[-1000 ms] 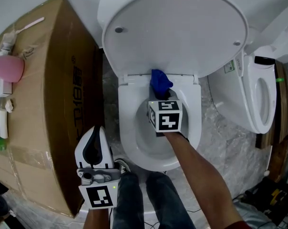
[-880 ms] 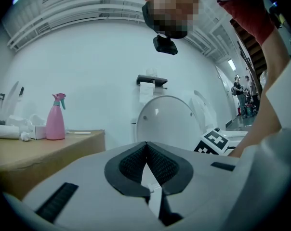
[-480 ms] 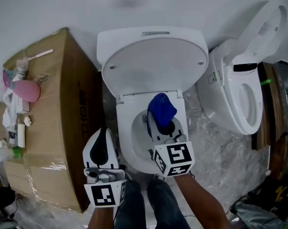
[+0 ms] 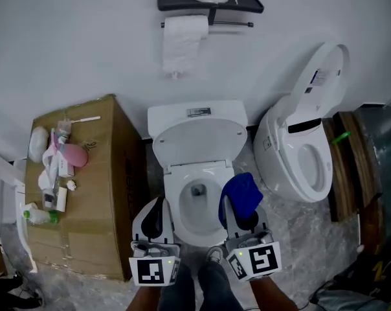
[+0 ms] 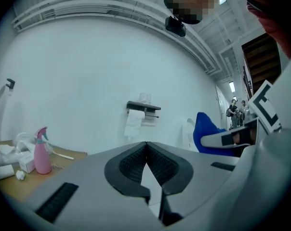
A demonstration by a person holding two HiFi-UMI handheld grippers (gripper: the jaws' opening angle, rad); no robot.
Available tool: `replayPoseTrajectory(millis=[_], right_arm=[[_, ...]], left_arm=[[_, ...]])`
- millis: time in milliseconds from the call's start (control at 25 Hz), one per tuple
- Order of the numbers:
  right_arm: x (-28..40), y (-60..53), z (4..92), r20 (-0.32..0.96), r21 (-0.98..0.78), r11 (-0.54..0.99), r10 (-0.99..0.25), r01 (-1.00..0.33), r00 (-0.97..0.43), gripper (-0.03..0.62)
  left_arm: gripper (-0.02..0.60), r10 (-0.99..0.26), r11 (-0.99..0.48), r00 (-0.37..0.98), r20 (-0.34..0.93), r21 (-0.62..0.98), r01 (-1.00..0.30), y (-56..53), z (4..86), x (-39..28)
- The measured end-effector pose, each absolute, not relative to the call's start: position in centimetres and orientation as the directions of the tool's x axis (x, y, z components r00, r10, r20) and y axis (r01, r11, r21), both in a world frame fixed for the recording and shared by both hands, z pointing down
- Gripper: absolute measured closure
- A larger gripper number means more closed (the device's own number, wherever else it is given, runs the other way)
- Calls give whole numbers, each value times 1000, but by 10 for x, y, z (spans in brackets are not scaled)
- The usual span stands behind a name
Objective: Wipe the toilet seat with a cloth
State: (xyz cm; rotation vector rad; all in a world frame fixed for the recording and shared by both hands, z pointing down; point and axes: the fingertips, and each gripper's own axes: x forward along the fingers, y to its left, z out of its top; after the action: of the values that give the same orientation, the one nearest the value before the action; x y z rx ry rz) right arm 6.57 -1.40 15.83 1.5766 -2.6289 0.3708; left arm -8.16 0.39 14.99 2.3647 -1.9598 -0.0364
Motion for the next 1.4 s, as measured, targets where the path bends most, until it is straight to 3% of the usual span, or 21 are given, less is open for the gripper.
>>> replayPoseTrajectory(millis=[240, 520, 1400], right_arm=[[90, 34, 44, 85, -157, 440, -886, -884, -456, 533], [109, 81, -23, 14, -104, 442, -895, -891, -446, 533], [99, 103, -43, -6, -15, 454, -891, -891, -454, 533]], left_arm=[[566, -978, -205, 206, 14, 71, -976, 45, 66, -76], [566, -958, -282, 279, -63, 32, -959, 85, -6, -57], [567, -941, -318, 316, -122, -3, -948, 102, -36, -48]])
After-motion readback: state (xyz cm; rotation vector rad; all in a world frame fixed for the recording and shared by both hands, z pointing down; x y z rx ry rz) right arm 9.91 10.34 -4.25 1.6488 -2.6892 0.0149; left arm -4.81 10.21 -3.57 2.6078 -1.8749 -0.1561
